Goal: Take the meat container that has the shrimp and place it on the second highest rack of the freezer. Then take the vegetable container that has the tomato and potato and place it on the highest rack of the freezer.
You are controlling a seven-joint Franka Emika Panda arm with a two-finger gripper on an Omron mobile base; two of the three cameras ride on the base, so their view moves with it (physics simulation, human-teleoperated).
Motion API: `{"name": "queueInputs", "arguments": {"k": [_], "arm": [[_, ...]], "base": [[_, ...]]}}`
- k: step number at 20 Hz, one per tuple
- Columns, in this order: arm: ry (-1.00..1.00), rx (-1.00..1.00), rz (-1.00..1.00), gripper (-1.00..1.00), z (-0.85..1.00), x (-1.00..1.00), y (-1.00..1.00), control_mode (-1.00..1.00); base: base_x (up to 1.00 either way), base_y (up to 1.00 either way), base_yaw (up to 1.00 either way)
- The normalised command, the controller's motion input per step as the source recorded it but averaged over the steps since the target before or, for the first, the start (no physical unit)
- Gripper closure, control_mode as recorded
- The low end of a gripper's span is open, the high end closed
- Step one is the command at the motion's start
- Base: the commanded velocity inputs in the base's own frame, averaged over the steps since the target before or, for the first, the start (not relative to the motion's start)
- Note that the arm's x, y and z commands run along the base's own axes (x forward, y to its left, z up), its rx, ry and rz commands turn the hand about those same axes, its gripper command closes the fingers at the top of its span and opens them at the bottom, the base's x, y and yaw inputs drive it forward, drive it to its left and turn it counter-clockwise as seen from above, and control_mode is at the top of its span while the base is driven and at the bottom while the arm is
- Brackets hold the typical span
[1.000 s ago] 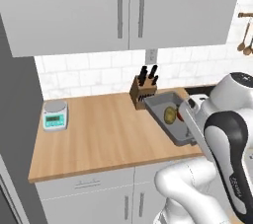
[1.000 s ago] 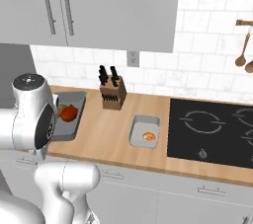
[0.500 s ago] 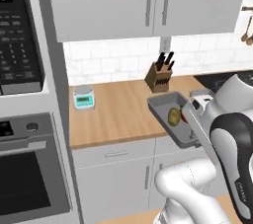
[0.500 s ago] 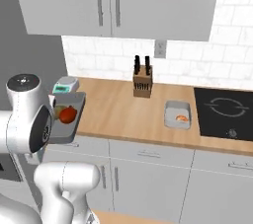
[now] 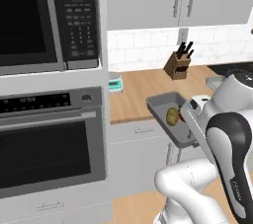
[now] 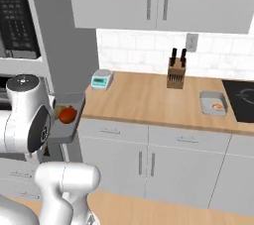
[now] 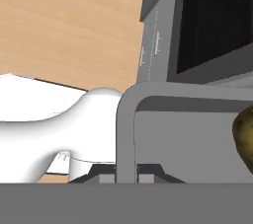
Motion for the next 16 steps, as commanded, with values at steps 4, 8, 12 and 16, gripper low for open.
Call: {"name": "queueInputs", "arguments": {"k": [4, 8, 12, 16], "arm": [[0.0, 0.0, 0.0, 1.0, 0.0, 0.0, 0.0, 1.0], [0.0, 0.0, 0.0, 1.0, 0.0, 0.0, 0.0, 1.0], [0.0, 0.0, 0.0, 1.0, 0.0, 0.0, 0.0, 1.0], [0.0, 0.0, 0.0, 1.0, 0.0, 0.0, 0.0, 1.0]], "base": [[-0.57, 0.93, 0.0], [0.0, 1.0, 0.0], [-0.06, 1.0, 0.0], [-0.25, 1.0, 0.0]]}}
